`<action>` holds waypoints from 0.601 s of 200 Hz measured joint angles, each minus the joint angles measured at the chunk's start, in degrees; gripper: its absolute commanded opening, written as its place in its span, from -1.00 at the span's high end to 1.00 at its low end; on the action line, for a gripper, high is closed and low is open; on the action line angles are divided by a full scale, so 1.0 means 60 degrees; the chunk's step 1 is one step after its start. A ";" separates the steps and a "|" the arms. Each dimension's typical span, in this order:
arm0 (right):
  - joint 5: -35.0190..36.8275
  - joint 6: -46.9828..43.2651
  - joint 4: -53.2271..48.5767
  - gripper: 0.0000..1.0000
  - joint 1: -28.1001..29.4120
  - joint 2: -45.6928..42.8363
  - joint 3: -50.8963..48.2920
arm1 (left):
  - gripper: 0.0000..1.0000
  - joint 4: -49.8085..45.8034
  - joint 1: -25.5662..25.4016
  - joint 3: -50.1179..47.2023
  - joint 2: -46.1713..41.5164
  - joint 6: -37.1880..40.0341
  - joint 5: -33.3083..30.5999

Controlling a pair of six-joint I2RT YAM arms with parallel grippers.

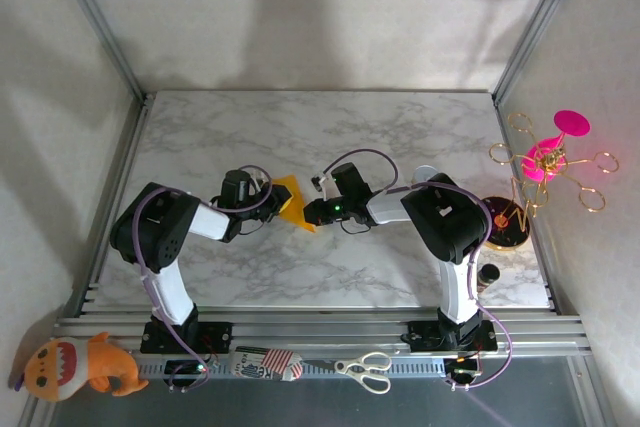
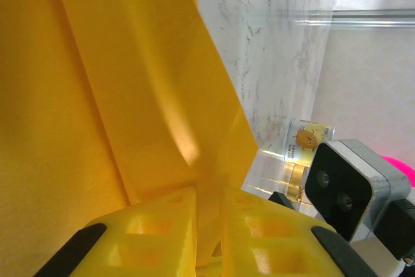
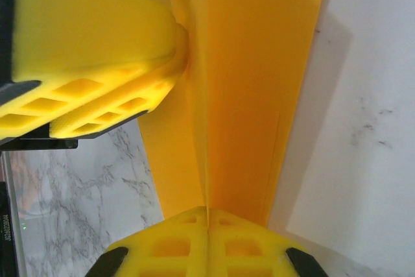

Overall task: Fold a paper plane with a square sheet of paper (pick it up from the middle)
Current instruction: Fourth fold the wing at the center of the table.

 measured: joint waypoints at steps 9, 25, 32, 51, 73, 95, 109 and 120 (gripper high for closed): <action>0.0000 0.0000 0.0000 0.97 0.0000 0.0000 0.0000 | 0.68 0.0018 0.0000 0.0011 0.0073 0.0000 0.0000; 0.0000 0.0000 -0.0004 0.95 0.0000 0.0000 0.0004 | 0.67 0.0051 0.0000 0.0025 0.0204 0.0000 0.0004; 0.0004 0.0000 -0.0007 0.94 0.0000 0.0004 0.0007 | 0.68 0.0095 0.0000 0.0029 0.0255 0.0000 0.0007; 0.0004 0.0000 -0.0073 0.90 0.0000 0.0004 0.0040 | 0.67 0.0153 0.0000 0.0044 0.0350 0.0004 0.0033; 0.0004 0.0025 -0.0142 0.84 0.0000 0.0004 0.0076 | 0.68 0.0138 0.0000 0.0047 0.0361 0.0018 0.0029; -0.0033 0.0036 -0.0193 0.75 0.0000 -0.0007 0.0106 | 0.68 0.0029 0.0000 0.0058 0.0361 0.0124 0.0015; -0.0040 0.0062 -0.0226 0.72 0.0011 -0.0044 0.0109 | 0.68 -0.0109 0.0000 0.0080 0.0368 0.0200 -0.0018; -0.0033 0.0069 -0.0255 0.69 0.0025 -0.0076 0.0117 | 0.68 -0.0142 0.0000 0.0102 0.0368 0.0266 -0.0033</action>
